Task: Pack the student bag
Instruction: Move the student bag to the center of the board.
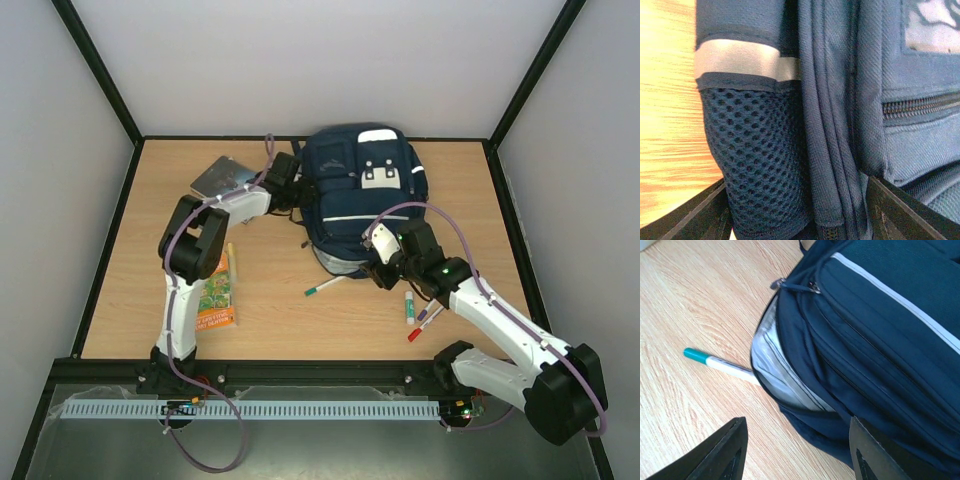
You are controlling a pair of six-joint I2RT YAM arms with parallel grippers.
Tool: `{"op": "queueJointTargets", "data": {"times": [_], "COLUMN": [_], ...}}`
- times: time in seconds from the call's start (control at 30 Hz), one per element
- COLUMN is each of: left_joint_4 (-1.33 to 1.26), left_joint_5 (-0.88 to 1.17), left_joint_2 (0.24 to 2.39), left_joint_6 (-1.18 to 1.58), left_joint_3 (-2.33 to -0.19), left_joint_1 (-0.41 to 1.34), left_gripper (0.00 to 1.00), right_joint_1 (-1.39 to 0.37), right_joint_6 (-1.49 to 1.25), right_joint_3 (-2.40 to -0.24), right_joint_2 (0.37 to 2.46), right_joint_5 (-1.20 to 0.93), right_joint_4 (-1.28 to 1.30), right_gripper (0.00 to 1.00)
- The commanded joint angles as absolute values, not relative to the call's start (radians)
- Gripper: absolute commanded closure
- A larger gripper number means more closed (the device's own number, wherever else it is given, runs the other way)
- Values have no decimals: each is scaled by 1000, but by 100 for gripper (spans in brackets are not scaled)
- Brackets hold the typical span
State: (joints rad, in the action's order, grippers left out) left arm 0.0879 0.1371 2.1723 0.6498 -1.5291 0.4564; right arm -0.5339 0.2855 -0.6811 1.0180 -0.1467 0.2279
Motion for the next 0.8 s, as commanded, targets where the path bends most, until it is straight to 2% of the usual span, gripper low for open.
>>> {"op": "queueJointTargets", "data": {"times": [0.0, 0.23, 0.4, 0.47, 0.6, 0.77], "left_joint_4": [131, 226, 380, 413, 435, 495], "left_joint_5": [193, 214, 138, 97, 101, 58], "left_joint_2": [2225, 2211, 2103, 2026, 1854, 1675], "left_joint_6": [592, 553, 511, 491, 454, 456], "left_joint_3": [-1634, -1726, -1745, -1706, -1581, -1404], "left_joint_1": [509, 512, 512, 512, 505, 491], "left_gripper": [27, 26, 23, 21, 9, 9], "right_joint_1": [-532, -531, -531, -528, -528, -529], "right_joint_6": [267, 267, 262, 261, 264, 261], "right_joint_3": [-668, -666, -667, -665, -665, -669], "right_joint_2": [1033, 1041, 1041, 1035, 1039, 1051], "right_joint_5": [-111, -106, -50, -53, -50, 16], "right_joint_4": [210, 208, 197, 195, 195, 190], "right_gripper": [43, 43, 43, 43, 43, 43]}}
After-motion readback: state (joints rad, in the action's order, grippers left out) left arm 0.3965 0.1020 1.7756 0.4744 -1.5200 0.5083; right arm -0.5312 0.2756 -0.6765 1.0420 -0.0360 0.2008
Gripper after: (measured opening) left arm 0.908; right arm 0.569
